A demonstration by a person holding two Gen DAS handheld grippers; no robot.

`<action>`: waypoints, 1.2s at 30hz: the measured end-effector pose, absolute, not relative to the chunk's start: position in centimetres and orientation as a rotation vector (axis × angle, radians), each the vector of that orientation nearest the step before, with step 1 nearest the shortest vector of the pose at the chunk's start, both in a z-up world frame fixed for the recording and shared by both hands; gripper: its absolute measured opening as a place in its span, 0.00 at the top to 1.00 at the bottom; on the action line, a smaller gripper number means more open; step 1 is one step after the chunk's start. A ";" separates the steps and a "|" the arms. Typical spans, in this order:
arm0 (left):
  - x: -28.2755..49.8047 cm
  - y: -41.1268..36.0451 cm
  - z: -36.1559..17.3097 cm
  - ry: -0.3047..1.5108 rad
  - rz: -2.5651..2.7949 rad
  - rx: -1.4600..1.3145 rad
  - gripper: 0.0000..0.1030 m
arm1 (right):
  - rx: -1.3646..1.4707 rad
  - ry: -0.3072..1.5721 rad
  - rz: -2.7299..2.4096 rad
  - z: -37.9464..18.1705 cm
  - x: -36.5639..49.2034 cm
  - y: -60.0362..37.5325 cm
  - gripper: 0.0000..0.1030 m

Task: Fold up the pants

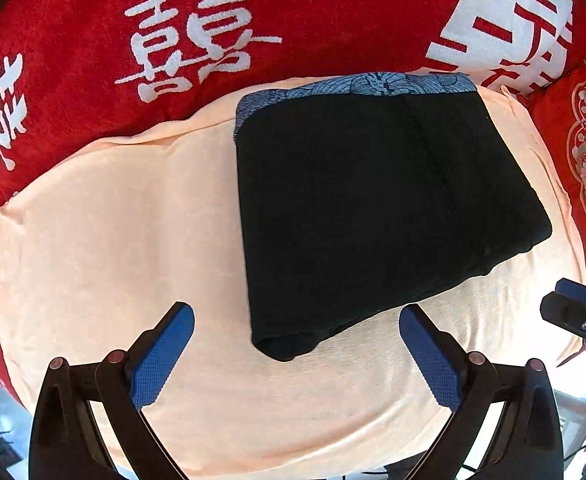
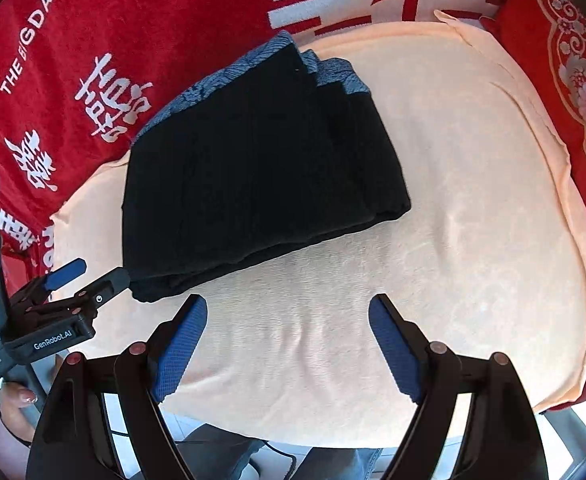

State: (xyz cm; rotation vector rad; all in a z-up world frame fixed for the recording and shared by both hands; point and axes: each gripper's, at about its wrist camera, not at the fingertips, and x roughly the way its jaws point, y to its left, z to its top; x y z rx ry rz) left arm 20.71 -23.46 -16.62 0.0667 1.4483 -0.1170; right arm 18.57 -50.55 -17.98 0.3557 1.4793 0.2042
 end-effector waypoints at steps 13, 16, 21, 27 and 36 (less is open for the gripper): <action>22.4 -22.1 -18.4 1.455 -0.151 0.083 0.00 | 0.339 1.467 0.178 -18.5 18.6 -50.7 0.17; 23.2 -21.9 -19.2 1.467 -0.124 0.084 0.00 | 0.330 1.450 0.190 -19.3 20.0 -52.2 0.15; 25.4 -21.0 -19.8 1.462 -0.172 -0.004 0.00 | 0.341 1.448 0.240 -19.8 23.3 -54.7 0.14; 29.2 -17.8 -21.9 1.467 -0.220 -0.163 0.00 | 0.367 1.485 0.406 -21.9 28.6 -57.1 0.14; 30.4 -16.8 -25.7 1.499 -0.336 -0.352 0.00 | 0.596 1.561 0.606 -27.9 32.6 -58.3 0.13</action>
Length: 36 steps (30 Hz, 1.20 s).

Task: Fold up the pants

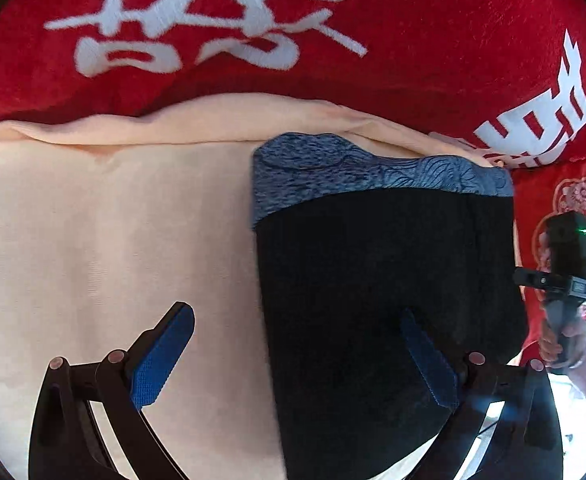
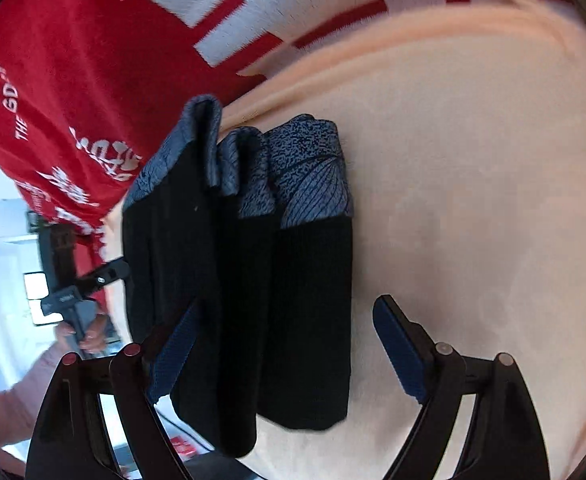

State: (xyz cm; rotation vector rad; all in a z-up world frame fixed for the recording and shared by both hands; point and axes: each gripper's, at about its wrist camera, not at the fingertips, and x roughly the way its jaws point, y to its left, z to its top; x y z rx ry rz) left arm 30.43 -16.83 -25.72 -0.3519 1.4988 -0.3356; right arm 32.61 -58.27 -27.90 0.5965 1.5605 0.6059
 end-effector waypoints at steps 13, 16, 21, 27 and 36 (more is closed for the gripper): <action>30.9 -20.6 -27.0 1.497 -0.351 -0.351 0.00 | 0.644 1.590 0.666 -28.2 33.7 -56.5 0.12; 30.5 -20.6 -26.6 1.472 -0.346 -0.386 0.15 | 0.636 1.622 0.637 -28.1 34.2 -56.8 0.21; 29.7 -21.4 -24.1 1.416 -0.326 -0.376 0.37 | 0.722 1.588 0.648 -27.1 33.7 -58.7 0.53; 28.7 -21.1 -22.1 1.407 -0.334 -0.382 0.43 | 0.750 1.561 0.681 -25.2 33.2 -59.0 0.60; 25.4 -19.8 -17.7 1.373 -0.311 -0.402 0.43 | 0.788 1.557 0.762 -21.5 30.6 -57.7 0.61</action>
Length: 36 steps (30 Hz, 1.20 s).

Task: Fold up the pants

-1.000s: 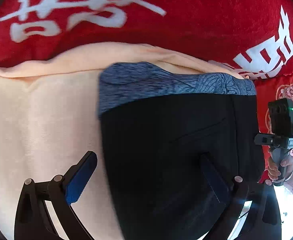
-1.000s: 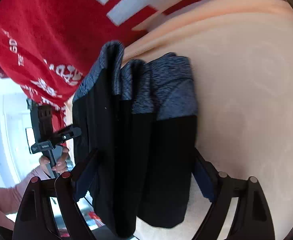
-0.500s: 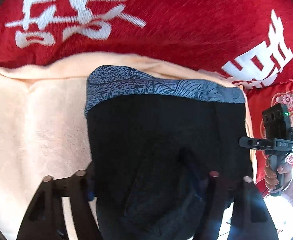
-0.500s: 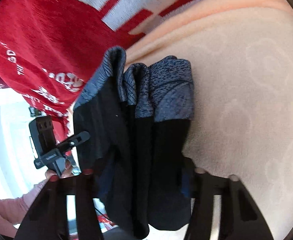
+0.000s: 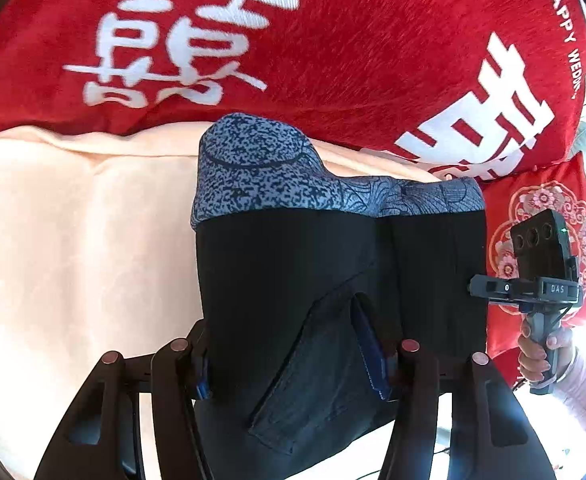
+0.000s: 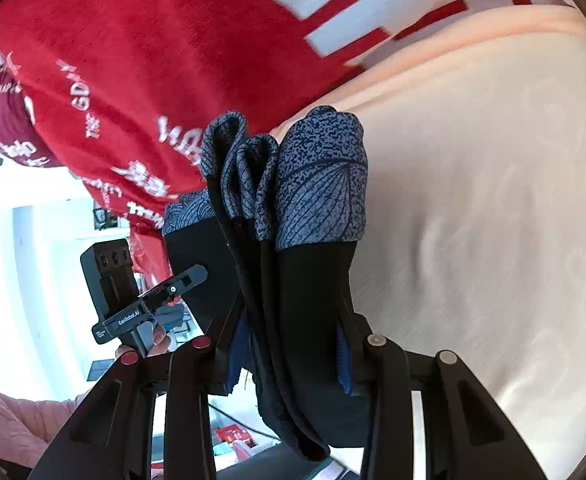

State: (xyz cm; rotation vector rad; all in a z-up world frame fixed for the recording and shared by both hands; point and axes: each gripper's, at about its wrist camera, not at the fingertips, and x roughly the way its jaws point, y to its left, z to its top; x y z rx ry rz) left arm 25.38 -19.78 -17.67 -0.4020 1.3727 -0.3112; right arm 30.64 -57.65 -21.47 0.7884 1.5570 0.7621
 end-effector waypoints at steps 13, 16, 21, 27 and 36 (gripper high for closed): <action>16.7 -15.1 -17.5 1.436 -0.279 -0.359 0.43 | 0.874 1.614 0.739 -21.7 20.5 -52.7 0.61; 15.4 -14.3 -19.2 1.446 -0.259 -0.349 0.43 | 0.816 1.629 0.707 -22.4 19.5 -51.5 0.61; 14.6 -13.7 -21.0 1.413 -0.173 -0.289 0.28 | 0.686 1.632 0.602 -23.5 19.7 -50.7 0.52; 14.3 -14.9 -20.6 1.428 -0.086 -0.143 0.12 | 0.605 1.617 0.464 -22.8 18.6 -50.7 0.39; 10.8 -15.8 -18.5 1.455 -0.082 0.005 0.00 | 0.441 1.544 0.238 -17.7 15.6 -50.5 0.14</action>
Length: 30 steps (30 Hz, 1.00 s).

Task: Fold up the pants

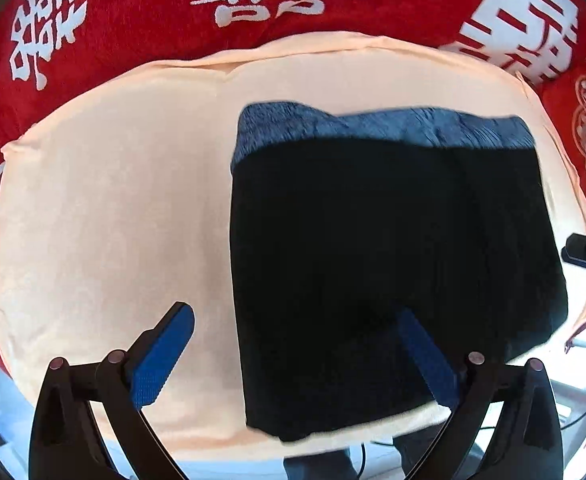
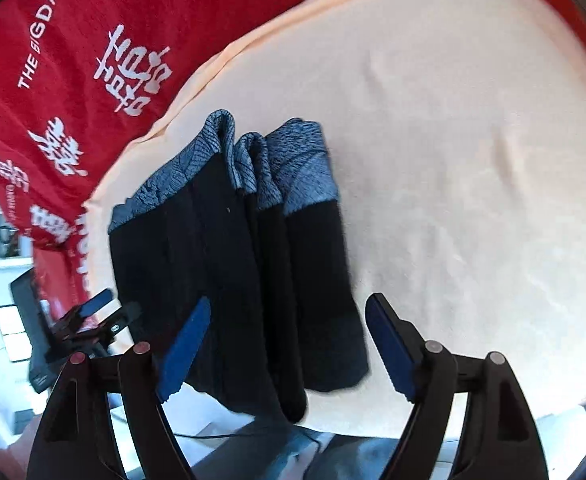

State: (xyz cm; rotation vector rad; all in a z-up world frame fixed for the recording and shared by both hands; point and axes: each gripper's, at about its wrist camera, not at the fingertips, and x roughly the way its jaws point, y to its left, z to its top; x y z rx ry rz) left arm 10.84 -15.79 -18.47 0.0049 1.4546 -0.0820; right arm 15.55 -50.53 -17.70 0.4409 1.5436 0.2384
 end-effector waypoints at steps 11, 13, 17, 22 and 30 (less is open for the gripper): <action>6.7 -16.2 -13.4 1.469 0.004 0.038 0.00 | 0.193 1.579 0.086 -13.4 11.0 -47.9 0.00; 5.8 -16.0 -12.0 1.462 0.015 0.050 0.00 | 0.216 1.585 0.093 -12.3 10.2 -47.1 0.00; 4.1 -15.4 -9.6 1.465 0.015 0.051 0.00 | 0.226 1.576 0.117 -9.9 9.0 -44.9 0.00; 2.4 -14.6 -8.0 1.464 0.001 0.051 0.00 | 0.212 1.572 0.128 -7.7 7.7 -42.6 0.00; 1.0 -14.1 -6.4 1.454 -0.025 0.052 0.00 | 0.167 1.573 0.134 -5.6 6.6 -39.9 0.00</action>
